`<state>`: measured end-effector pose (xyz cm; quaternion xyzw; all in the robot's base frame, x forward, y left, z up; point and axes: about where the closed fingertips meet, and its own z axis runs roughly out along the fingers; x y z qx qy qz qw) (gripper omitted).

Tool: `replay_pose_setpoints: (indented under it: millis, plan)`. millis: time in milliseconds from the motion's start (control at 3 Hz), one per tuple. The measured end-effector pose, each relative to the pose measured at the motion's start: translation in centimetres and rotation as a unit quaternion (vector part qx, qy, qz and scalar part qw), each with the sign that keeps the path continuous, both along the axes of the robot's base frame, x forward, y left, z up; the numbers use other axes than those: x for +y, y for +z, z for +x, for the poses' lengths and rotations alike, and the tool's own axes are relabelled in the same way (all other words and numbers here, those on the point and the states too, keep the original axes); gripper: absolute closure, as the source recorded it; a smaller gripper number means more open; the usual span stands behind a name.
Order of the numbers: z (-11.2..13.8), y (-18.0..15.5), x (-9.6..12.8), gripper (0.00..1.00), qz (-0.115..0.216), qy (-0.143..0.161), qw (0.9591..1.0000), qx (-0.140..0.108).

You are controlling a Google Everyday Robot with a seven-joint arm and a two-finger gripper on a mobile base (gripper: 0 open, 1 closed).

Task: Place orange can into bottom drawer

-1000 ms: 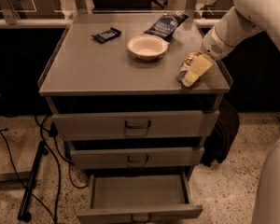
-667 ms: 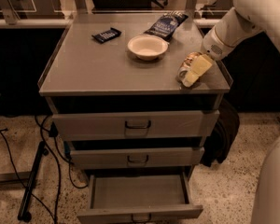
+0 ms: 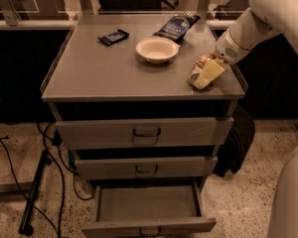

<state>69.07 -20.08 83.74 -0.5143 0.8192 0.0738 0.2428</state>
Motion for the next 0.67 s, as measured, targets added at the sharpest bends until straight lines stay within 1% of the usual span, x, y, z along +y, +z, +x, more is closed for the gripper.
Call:
replay_pose_setpoints:
  millis: [667]
  plan:
    - [0.0,-0.01,0.0,0.95,0.0,0.0,1.0,0.0]
